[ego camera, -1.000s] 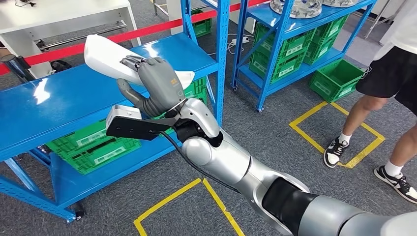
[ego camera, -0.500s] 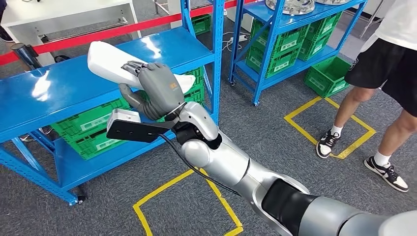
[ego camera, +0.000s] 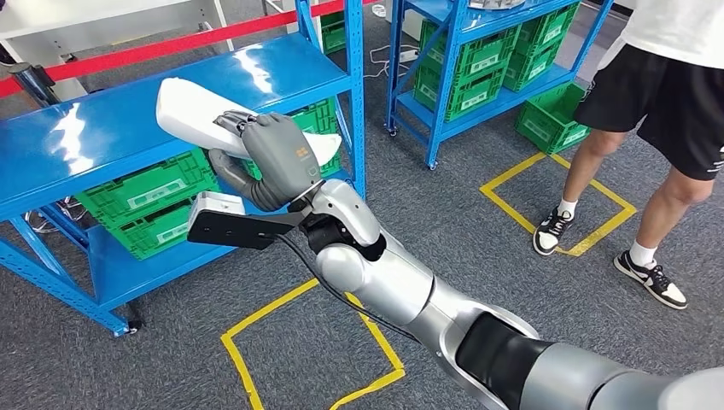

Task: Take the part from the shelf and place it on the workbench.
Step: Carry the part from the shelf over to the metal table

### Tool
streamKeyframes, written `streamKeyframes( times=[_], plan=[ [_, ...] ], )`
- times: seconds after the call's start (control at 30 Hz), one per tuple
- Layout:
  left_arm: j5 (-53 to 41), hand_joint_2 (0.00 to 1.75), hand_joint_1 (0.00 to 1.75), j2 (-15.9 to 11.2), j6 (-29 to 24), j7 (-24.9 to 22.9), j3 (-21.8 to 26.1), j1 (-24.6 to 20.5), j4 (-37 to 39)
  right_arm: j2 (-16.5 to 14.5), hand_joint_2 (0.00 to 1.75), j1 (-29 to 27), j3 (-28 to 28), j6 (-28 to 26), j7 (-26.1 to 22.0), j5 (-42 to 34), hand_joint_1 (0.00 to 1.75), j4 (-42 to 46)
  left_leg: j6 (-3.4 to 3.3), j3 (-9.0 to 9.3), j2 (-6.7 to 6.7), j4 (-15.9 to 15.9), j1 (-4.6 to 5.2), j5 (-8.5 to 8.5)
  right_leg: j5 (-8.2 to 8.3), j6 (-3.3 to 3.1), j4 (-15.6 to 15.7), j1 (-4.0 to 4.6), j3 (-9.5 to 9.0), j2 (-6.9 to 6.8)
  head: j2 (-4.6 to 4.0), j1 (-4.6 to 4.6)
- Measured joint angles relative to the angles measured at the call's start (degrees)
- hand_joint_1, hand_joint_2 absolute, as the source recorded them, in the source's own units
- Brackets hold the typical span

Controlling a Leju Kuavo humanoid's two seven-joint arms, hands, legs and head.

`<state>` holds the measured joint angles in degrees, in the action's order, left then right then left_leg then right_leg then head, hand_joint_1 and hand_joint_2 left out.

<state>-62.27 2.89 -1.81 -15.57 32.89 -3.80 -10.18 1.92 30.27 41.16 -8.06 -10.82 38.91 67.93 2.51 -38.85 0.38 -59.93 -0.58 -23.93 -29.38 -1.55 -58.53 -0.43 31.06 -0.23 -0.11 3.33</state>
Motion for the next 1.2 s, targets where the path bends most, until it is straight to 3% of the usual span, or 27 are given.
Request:
streamKeyframes(
  times=[0.1,0.13,0.17,0.2,0.27,0.33,0.4,0.47,0.5,0.53,0.6,0.63,0.67,0.7,0.77,0.83,0.87,0.93,1.0,1.07,1.13,1.17,1.2],
  plan=[
    [-0.01,1.75,0.00,0.00,-0.01,-0.31,0.00,-0.09,0.02,-0.08,1.75,0.01,0.00,0.14,0.09,0.12,1.75,-0.01,0.52,-2.25,-0.10,-9.06,-0.08,-8.21,2.18,-0.68,0.08,0.05,2.45,-0.08,0.00,-0.15],
    [-0.01,1.75,0.00,-0.02,-0.02,-0.53,0.00,-0.15,0.02,-0.09,1.75,0.00,0.00,0.27,0.15,0.21,1.75,-0.01,0.59,-2.58,-0.11,-12.31,-0.07,-9.59,2.93,-0.68,0.04,0.14,3.43,-0.08,0.00,-0.14],
    [-0.02,1.75,0.00,-0.02,-0.02,-0.74,0.00,-0.22,0.02,-0.10,1.75,0.01,0.00,0.39,0.24,0.28,1.75,-0.02,0.54,-2.27,-0.11,-14.19,-0.05,-9.43,3.67,-0.67,-0.01,0.24,4.42,-0.08,0.00,-0.15],
    [-0.02,1.75,0.00,-0.02,-0.02,-0.94,0.00,-0.28,0.02,-0.14,1.75,0.02,0.00,0.54,0.29,0.33,1.75,-0.03,0.36,-1.12,-0.13,-14.37,0.00,-8.19,4.41,-0.63,-0.07,0.36,5.40,-0.08,0.00,-0.15],
    [-0.02,1.75,0.00,-0.06,-0.03,-1.18,0.00,-0.44,-0.04,-0.25,1.75,0.10,0.00,0.86,0.36,0.37,1.75,-0.04,-0.46,3.95,-0.19,-9.35,0.28,-5.71,5.83,-0.52,-0.18,0.57,7.12,-0.09,0.00,-0.12],
    [-0.06,1.75,0.00,-0.14,-0.05,-1.18,0.00,-0.64,-0.14,-0.39,1.75,0.35,0.00,1.09,0.36,0.37,1.75,-0.03,-1.36,10.06,-0.22,-1.03,0.79,-6.79,7.11,-0.15,-0.15,0.67,8.08,-0.16,0.00,-0.08],
    [-0.27,1.75,0.00,-0.16,-0.07,-1.25,0.00,-0.85,-0.17,-0.46,1.75,0.64,0.01,1.17,0.35,0.36,1.75,-0.08,-1.94,12.28,-0.22,3.33,1.34,-7.97,8.41,0.54,0.29,0.46,8.31,-0.35,0.00,-0.16],
    [-0.64,1.75,0.00,-0.07,-0.05,-1.49,0.00,-0.99,-0.12,-0.32,1.75,0.77,0.02,1.23,0.31,0.34,1.75,-0.18,-2.63,11.48,-0.09,4.03,1.24,-6.56,8.98,1.34,0.66,0.33,8.61,-0.30,0.00,-0.30],
    [-0.80,1.75,0.00,-0.01,-0.04,-1.60,0.00,-1.06,-0.10,-0.20,1.75,0.80,0.02,1.25,0.25,0.33,1.75,-0.22,-3.06,10.98,0.05,4.27,1.05,-5.67,7.79,1.69,-0.09,0.32,9.07,-0.15,0.00,-0.32],
    [-0.92,1.75,0.00,0.04,-0.03,-1.67,0.00,-1.13,-0.09,-0.04,1.75,0.82,0.02,1.26,0.20,0.31,1.75,-0.25,-3.36,10.34,0.20,4.47,0.81,-4.77,5.47,2.01,-1.96,0.29,9.77,0.02,0.00,-0.33],
    [-1.03,1.75,0.00,0.09,-0.02,-1.72,0.00,-1.24,-0.08,0.24,1.75,0.79,0.02,1.27,0.12,0.22,1.75,-0.32,-3.67,8.51,0.35,4.34,0.73,-3.21,-0.57,2.60,-8.93,-0.03,11.45,0.19,0.00,-0.31],
    [-1.05,1.75,0.00,0.11,-0.02,-1.72,0.00,-1.26,-0.08,0.39,1.75,0.74,0.02,1.28,0.11,0.18,1.75,-0.37,-3.63,7.46,0.39,4.20,0.71,-2.46,-2.29,2.87,-12.59,-0.19,11.99,0.19,0.00,-0.31],
    [-1.06,1.75,0.00,0.14,-0.02,-1.72,0.00,-1.26,-0.07,0.51,1.75,0.70,0.02,1.28,0.10,0.14,1.75,-0.43,-3.54,6.36,0.44,3.99,0.66,-1.75,-2.64,3.10,-15.19,-0.33,11.98,0.19,0.00,-0.32],
    [-1.07,1.75,0.00,0.16,-0.02,-1.72,0.00,-1.26,-0.07,0.59,1.75,0.68,0.02,1.27,0.10,0.13,1.75,-0.46,-3.37,5.19,0.49,3.67,0.57,-1.10,-1.70,3.28,-16.04,-0.45,11.14,0.18,0.00,-0.31],
    [-1.07,1.75,0.00,0.22,-0.02,-1.72,0.00,-1.27,-0.07,0.64,1.75,0.70,0.02,1.26,0.08,0.11,1.75,-0.48,-2.87,2.95,0.54,2.71,0.32,-0.05,0.73,3.55,-11.84,-0.70,6.47,0.17,0.00,-0.30],
    [-1.07,1.75,0.00,0.24,-0.03,-1.71,0.00,-1.28,-0.11,0.61,1.75,0.78,0.02,1.25,0.07,0.09,1.75,-0.46,-2.14,1.17,0.49,1.65,0.24,0.80,-0.33,3.30,-4.02,-0.60,0.67,0.26,0.00,-0.25],
    [-1.07,1.75,0.00,0.23,-0.03,-1.71,0.00,-1.28,-0.12,0.61,1.75,0.80,0.02,1.24,0.05,0.07,1.75,-0.46,-1.75,0.67,0.45,1.34,0.26,1.25,-1.39,2.93,-1.30,-0.50,-0.99,0.34,0.00,-0.24],
    [-1.07,1.75,0.00,0.24,-0.03,-1.71,0.00,-1.22,-0.09,0.62,1.75,0.75,0.02,1.22,0.03,0.04,1.75,-0.46,-0.96,0.28,0.39,1.47,0.19,2.29,-1.80,1.76,0.07,-0.25,-1.20,0.43,0.00,-0.25],
    [-1.07,1.75,0.00,0.27,-0.02,-1.72,0.00,-1.13,-0.02,0.62,1.75,0.75,0.02,1.24,0.03,0.02,1.75,-0.48,-0.23,-0.43,0.27,0.71,-0.03,1.01,-0.65,0.70,0.19,-0.30,-0.31,0.26,0.00,-0.25],
    [-1.08,1.75,0.00,0.32,-0.02,-1.73,0.00,-1.12,0.02,0.58,1.75,0.79,0.02,1.24,0.03,0.00,1.75,-0.48,0.25,-1.93,0.11,-3.79,-0.15,-4.19,0.74,-0.07,0.30,-0.40,1.03,0.12,0.00,-0.31],
    [-1.09,1.75,0.00,0.34,-0.02,-1.74,0.00,-1.17,0.02,0.58,1.75,0.75,0.02,1.25,0.03,0.00,1.75,-0.49,0.44,-3.26,-0.02,-10.87,-0.14,-8.93,2.13,-0.24,0.27,-0.32,2.71,0.15,0.00,-0.33],
    [-1.09,1.75,0.00,0.34,-0.02,-1.73,0.00,-1.19,0.02,0.59,1.75,0.73,0.02,1.27,0.03,-0.01,1.75,-0.51,0.43,-3.24,-0.07,-13.45,-0.13,-9.44,2.86,-0.22,0.24,-0.26,3.65,0.16,0.00,-0.34],
    [-1.09,1.75,0.00,0.35,-0.02,-1.71,0.00,-1.19,0.02,0.60,1.75,0.71,0.02,1.28,0.03,-0.02,1.75,-0.55,0.32,-2.51,-0.10,-14.55,-0.12,-8.72,3.58,-0.17,0.19,-0.18,4.60,0.17,0.00,-0.32]
  ],
)
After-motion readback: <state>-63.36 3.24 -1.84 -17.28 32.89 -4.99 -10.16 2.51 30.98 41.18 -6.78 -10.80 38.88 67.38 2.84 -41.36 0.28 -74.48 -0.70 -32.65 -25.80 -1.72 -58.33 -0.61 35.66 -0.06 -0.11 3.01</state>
